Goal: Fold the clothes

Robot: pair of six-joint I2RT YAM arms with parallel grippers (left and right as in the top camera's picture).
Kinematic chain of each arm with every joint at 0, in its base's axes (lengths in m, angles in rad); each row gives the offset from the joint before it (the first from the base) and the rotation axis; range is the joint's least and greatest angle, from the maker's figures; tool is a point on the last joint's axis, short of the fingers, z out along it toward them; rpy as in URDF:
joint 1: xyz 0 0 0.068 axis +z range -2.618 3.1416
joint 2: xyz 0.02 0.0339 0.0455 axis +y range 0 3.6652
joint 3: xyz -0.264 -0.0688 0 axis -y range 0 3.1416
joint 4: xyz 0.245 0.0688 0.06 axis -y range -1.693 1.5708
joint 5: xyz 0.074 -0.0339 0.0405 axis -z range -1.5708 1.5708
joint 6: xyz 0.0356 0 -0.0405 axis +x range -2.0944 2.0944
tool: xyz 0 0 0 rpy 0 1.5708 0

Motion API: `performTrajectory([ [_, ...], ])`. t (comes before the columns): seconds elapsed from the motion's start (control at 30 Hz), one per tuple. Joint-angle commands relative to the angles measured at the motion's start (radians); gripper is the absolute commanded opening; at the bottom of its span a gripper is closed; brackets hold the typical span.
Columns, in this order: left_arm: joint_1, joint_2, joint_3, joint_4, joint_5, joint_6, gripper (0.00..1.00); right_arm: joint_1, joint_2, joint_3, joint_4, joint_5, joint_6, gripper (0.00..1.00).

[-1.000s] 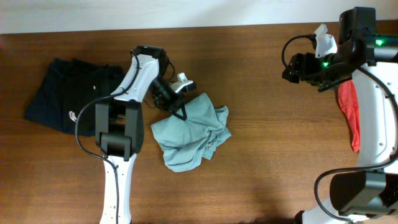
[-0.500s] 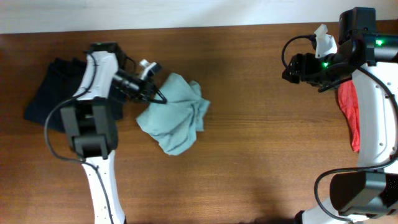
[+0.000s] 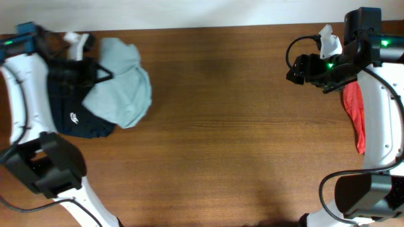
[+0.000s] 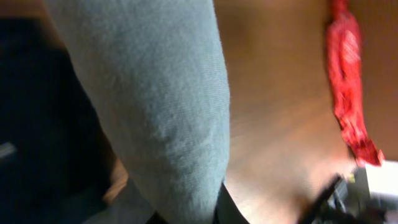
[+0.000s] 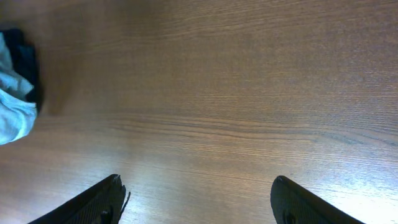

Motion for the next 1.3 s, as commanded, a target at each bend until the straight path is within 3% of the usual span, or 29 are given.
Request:
performTrajectory([
  [0.0, 0.086, -0.005, 0.008, 0.019, -0.047, -0.055, 0.01, 0.005, -0.001, -0.004, -0.003, -0.012, -0.003, 0.80],
  [0.2, 0.212, 0.000, 0.007, 0.050, -0.088, -0.054, 0.00, 0.005, -0.001, -0.004, -0.007, -0.012, -0.003, 0.80],
  [0.27, 0.235, 0.005, 0.007, 0.061, -0.132, -0.054, 0.09, 0.005, -0.001, -0.004, -0.006, -0.012, -0.003, 0.80],
  [0.43, 0.243, 0.013, 0.007, 0.092, -0.310, -0.101, 0.13, 0.005, -0.001, -0.004, -0.006, -0.012, -0.003, 0.79],
  [0.47, 0.243, 0.013, 0.007, 0.108, -0.351, -0.134, 0.21, 0.005, -0.001, -0.004, -0.008, -0.012, -0.003, 0.77],
  [0.5, 0.243, 0.013, 0.007, 0.117, -0.371, -0.151, 0.44, 0.005, -0.001, -0.004, -0.010, -0.012, -0.003, 0.77],
  [0.53, 0.243, 0.013, 0.008, 0.127, -0.385, -0.168, 0.99, 0.005, -0.001, -0.004, -0.014, -0.012, -0.003, 0.77],
  [0.73, 0.249, 0.011, 0.026, 0.126, -0.426, -0.172, 0.99, 0.005, -0.001, -0.004, -0.022, -0.012, -0.003, 0.77],
  [0.9, 0.270, 0.011, 0.120, 0.084, -0.439, -0.189, 0.99, 0.005, -0.001, -0.004, -0.026, -0.012, -0.003, 0.85],
  [1.1, 0.253, 0.003, 0.282, -0.074, -0.267, -0.132, 0.99, 0.005, -0.001, -0.003, -0.029, -0.012, -0.003, 0.86],
  [1.27, 0.184, -0.051, 0.386, -0.173, -0.233, -0.094, 0.99, 0.004, -0.013, -0.003, -0.030, -0.013, -0.014, 0.85],
])
